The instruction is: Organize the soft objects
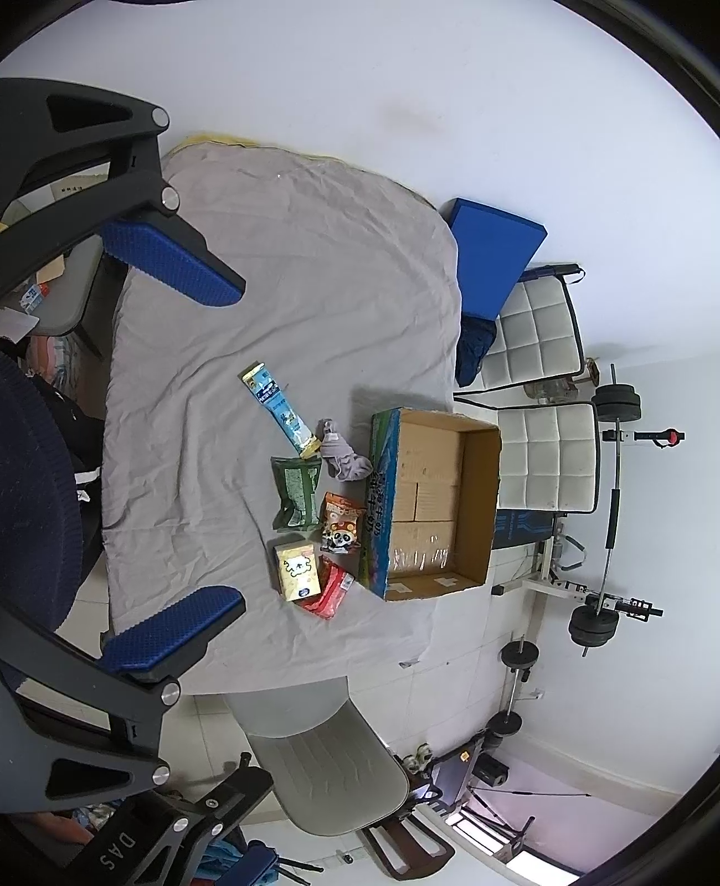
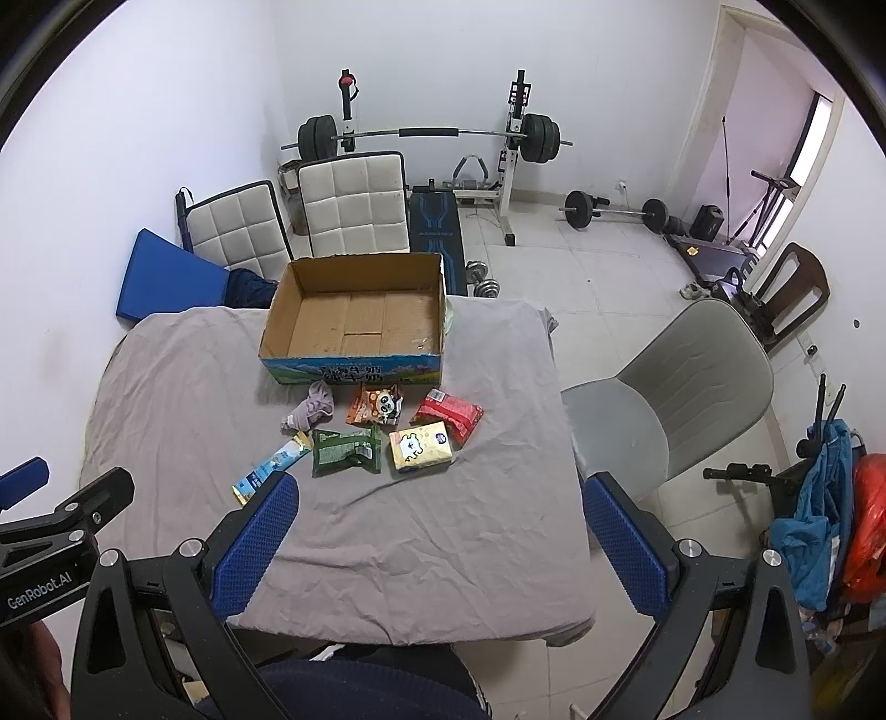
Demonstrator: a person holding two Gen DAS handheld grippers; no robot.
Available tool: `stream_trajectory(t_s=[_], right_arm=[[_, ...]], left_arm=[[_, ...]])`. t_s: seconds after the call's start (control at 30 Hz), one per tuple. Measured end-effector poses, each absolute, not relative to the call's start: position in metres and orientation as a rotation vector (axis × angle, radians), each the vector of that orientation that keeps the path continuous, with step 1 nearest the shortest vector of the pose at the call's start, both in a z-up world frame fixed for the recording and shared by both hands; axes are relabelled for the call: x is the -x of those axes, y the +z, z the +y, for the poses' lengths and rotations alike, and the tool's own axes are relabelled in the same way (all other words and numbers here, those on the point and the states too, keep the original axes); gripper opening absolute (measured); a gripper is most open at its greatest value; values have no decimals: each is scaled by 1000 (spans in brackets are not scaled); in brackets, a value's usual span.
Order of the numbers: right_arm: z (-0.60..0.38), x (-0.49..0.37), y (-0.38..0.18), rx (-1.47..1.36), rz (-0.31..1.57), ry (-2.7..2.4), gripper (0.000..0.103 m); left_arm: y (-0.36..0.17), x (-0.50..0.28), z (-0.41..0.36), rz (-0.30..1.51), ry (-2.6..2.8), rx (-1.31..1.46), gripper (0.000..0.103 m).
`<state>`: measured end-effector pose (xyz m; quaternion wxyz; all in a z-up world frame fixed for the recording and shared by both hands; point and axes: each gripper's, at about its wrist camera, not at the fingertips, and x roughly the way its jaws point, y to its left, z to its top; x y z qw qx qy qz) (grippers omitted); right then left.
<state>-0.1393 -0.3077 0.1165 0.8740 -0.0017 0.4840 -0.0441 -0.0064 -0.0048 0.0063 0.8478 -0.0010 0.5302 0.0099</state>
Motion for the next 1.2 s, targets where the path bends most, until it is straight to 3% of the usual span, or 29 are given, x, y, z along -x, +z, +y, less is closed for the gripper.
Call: stream_trajectory(t_s=[1.2], right_arm=[[-305, 132, 128, 19, 985, -88, 103]], left_arm=[[16, 2, -3, 1091, 20, 17, 103]])
